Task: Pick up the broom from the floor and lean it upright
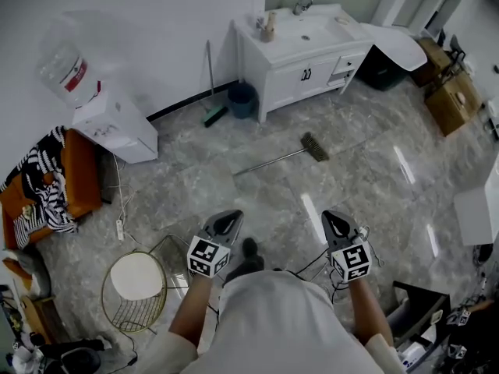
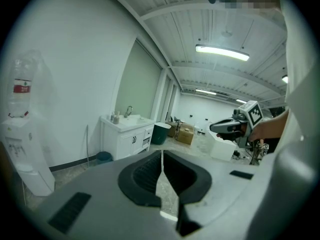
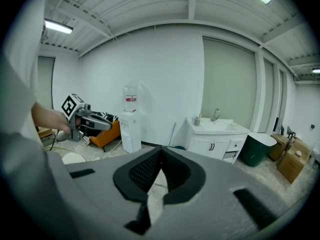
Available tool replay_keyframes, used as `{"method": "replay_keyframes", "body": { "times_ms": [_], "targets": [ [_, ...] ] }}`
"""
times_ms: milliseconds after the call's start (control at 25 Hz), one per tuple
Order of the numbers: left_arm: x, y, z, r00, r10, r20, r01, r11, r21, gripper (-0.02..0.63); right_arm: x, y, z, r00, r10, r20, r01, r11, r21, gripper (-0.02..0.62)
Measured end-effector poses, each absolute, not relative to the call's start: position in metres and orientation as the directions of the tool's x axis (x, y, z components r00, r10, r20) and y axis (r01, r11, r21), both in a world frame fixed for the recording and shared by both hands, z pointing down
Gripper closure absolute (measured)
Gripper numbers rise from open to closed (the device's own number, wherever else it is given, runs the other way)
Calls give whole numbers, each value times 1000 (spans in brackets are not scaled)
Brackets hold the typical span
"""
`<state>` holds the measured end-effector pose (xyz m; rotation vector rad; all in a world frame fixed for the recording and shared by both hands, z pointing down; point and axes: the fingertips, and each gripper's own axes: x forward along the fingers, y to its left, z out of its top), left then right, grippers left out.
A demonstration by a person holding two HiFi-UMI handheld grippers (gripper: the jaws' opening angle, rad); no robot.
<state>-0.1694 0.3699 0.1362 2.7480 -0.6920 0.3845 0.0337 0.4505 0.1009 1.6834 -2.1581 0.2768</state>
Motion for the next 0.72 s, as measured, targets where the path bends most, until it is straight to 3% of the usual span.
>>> {"method": "replay_keyframes", "body": {
  "times_ms": [720],
  "targets": [
    [-177, 296, 143, 852, -393, 347, -478, -854, 204, 591, 27, 374, 115, -186, -885, 427, -974, 224, 41, 594]
  ]
}}
